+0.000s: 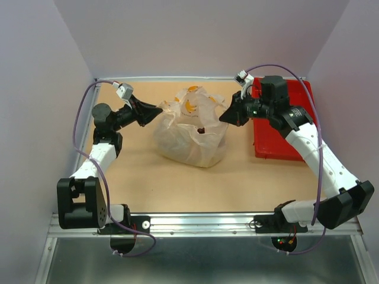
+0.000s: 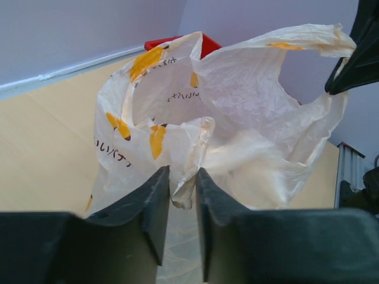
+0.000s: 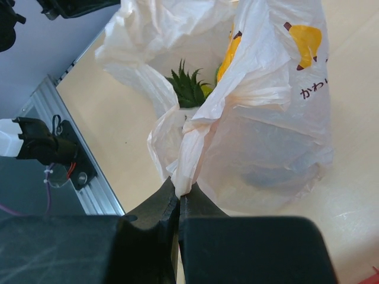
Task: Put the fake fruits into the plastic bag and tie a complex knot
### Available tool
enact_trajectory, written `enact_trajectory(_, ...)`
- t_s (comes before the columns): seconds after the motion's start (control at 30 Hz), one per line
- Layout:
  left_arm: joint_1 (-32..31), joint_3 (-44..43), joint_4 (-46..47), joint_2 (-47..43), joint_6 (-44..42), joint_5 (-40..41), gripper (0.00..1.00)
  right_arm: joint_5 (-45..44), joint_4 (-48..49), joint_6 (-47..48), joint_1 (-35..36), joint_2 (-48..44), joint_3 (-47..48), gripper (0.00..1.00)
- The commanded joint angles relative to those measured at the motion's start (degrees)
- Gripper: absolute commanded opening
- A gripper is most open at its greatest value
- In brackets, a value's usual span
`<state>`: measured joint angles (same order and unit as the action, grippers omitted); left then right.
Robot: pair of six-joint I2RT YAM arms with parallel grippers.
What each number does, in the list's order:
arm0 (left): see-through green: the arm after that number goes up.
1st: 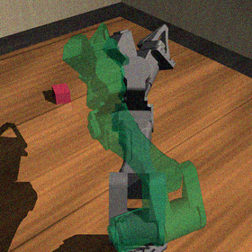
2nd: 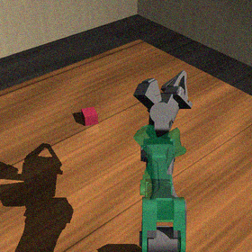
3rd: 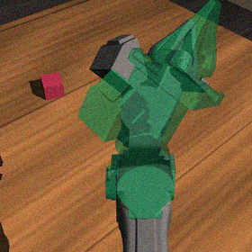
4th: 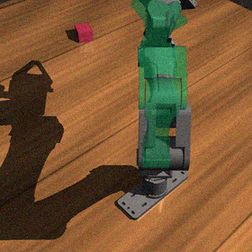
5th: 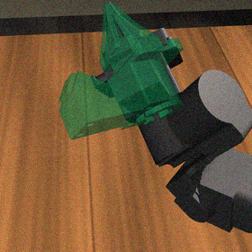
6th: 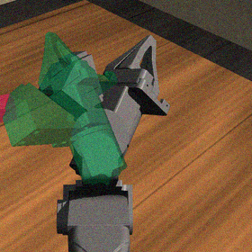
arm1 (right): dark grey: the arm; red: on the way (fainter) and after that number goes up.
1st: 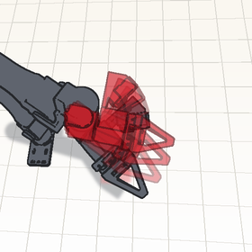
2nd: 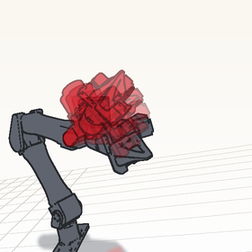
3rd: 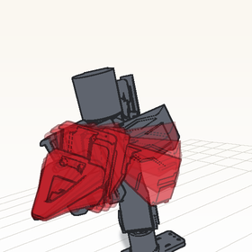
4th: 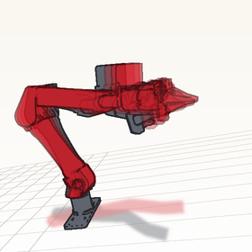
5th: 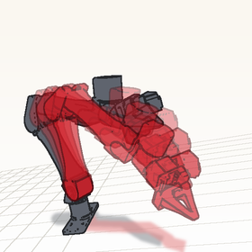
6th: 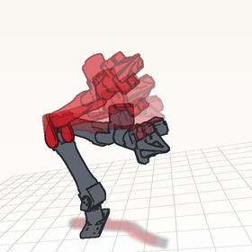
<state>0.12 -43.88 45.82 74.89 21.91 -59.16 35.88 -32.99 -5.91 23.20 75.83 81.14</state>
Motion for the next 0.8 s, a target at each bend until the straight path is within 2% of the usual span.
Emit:
enact_trajectory(0.0,0.06,-0.86,9.37,-1.85,4.19,-2.72,0.24,-2.74,1.26,-0.85,-0.35,-0.78,-0.11,0.00)
enact_trajectory(0.03,0.14,-1.21,9.46,-2.55,4.54,-2.63,0.09,-4.05,1.26,-1.12,-0.35,-0.60,0.15,0.01)
enact_trajectory(0.07,0.06,-1.47,9.55,-3.08,5.76,-2.46,0.01,-5.11,1.26,-1.73,-0.44,-0.34,0.42,0.00)
enact_trajectory(0.1,0.06,-1.56,9.46,-4.39,6.56,-2.19,0.00,-6.25,1.35,-1.91,-0.35,-0.42,0.59,0.00)
enact_trajectory(0.17,0.67,-2.35,7.89,-6.24,7.70,-1.40,0.00,-11.07,1.26,-3.04,-0.52,-1.12,1.12,0.00)
enact_trajectory(0.3,4.79,-5.42,-1.50,-13.08,6.22,0.97,0.00,-20.04,1.26,-6.47,-1.67,-3.31,1.47,0.00)
enact_trajectory(0.33,7.06,-6.82,-8.05,-14.41,4.13,4.28,0.00,-24.06,1.18,-8.39,-2.54,-3.67,1.73,0.00)
enact_trajectory(0.4,9.36,-7.36,-12.84,-17.66,2.36,6.85,0.00,-27.60,1.09,-10.34,-4.29,-4.55,1.48,0.00)
enact_trajectory(0.5,13.58,-8.50,-25.14,-19.52,-5.28,10.80,0.00,-34.98,0.30,-13.94,-9.55,-6.57,-0.72,0.00)
enact_trajectory(0.53,15.50,-8.77,-30.91,-19.52,-8.78,13.25,0.00,-35.52,0.12,-15.52,-10.80,-7.44,-2.46,0.00)
enact_trajectory(0.63,18.86,-8.07,-38.22,-18.21,-11.88,14.50,0.00,-35.53,-1.11,-17.28,-13.61,-8.07,-5.20,0.01)
enact_trajectory(0.77,20.27,-6.14,-43.53,-15.57,-19.69,13.97,0.00,-32.11,-1.11,-19.75,-14.50,-7.02,-10.11,0.00)
